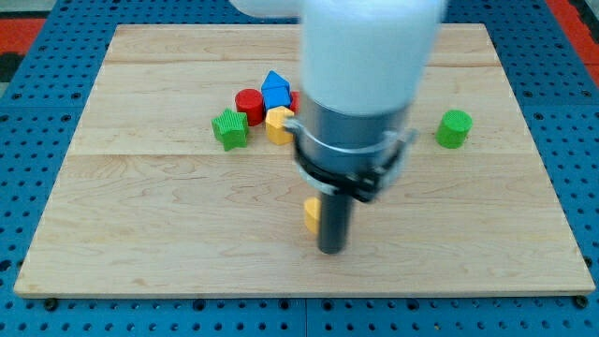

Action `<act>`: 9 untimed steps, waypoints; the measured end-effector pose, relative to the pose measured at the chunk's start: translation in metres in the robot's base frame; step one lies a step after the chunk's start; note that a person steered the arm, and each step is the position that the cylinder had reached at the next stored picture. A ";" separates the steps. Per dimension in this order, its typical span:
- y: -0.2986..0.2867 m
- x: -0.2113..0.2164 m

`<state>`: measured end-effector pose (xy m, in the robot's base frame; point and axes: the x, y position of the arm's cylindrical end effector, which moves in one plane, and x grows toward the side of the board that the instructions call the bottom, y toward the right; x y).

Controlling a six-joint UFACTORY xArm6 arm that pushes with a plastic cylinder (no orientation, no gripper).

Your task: Move the yellow heart into the red star

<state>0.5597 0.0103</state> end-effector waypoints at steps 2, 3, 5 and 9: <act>-0.015 -0.052; -0.012 -0.080; 0.020 -0.115; 0.040 -0.134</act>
